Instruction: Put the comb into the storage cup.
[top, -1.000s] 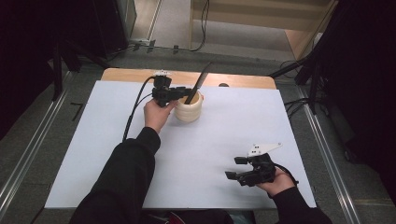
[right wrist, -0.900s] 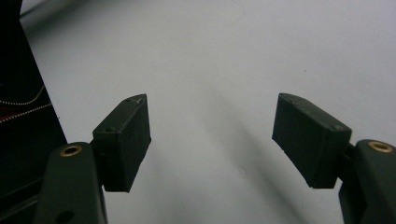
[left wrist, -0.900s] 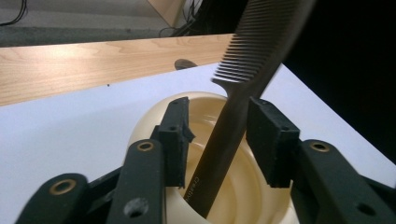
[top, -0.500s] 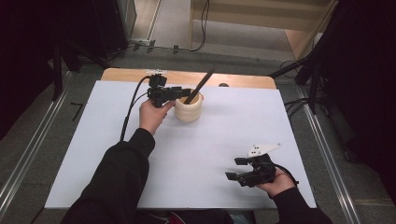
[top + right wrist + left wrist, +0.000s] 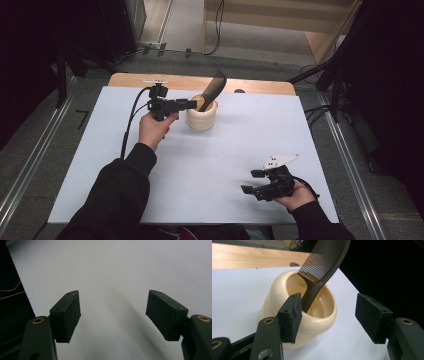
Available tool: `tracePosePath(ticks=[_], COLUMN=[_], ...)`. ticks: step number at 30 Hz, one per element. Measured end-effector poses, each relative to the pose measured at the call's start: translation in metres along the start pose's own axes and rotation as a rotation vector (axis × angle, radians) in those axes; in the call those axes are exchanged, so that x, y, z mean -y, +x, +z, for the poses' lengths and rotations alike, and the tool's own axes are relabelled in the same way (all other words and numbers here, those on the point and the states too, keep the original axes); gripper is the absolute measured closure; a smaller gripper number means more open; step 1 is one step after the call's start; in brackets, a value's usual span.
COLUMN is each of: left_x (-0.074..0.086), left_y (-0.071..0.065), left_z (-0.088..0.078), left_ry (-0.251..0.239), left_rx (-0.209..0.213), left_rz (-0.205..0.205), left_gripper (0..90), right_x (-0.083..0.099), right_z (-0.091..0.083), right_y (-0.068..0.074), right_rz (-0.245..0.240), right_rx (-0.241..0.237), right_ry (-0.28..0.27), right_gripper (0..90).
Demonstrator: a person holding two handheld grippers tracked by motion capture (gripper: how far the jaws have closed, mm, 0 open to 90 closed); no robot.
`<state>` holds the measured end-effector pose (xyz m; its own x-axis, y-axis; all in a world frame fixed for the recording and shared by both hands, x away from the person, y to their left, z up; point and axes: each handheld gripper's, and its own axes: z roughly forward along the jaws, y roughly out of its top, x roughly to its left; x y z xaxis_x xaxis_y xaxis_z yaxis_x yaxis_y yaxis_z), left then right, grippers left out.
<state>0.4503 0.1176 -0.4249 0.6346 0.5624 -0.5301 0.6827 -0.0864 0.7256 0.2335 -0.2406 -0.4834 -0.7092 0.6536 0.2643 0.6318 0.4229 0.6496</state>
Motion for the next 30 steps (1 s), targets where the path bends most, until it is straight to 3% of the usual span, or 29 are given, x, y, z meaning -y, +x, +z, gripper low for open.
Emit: tracePosePath(ticks=[5, 9, 18, 23, 30], left_x=[0.006, 0.012, 0.026, 0.034, 0.042], left_y=[0.003, 0.007, 0.008, 0.005, -0.002], left_z=[-0.006, -0.008, -0.019, -0.028, -0.039], left_ry=[0.018, 0.052, 0.086, 0.093, 0.087], left_rx=[0.001, 0.021, 0.028, 0.031, 0.02], left_rz=[-0.002, -0.032, -0.04, -0.038, -0.005], left_gripper=[37.5, 37.5, 35.7, 35.7, 35.5], right_x=[0.0, 0.0, 0.0, 0.0, 0.0], right_z=[0.001, 0.002, 0.003, 0.004, 0.003], right_y=[0.0, 0.0, -0.001, -0.001, 0.0], right_rz=[-0.003, -0.005, 0.001, 0.0, -0.001], right_rx=[-0.001, -0.002, 0.003, 0.007, 0.01], right_ry=[0.006, 0.011, 0.016, 0.018, 0.016], right_gripper=[25.7, 25.7, 25.7, 25.7, 25.7])
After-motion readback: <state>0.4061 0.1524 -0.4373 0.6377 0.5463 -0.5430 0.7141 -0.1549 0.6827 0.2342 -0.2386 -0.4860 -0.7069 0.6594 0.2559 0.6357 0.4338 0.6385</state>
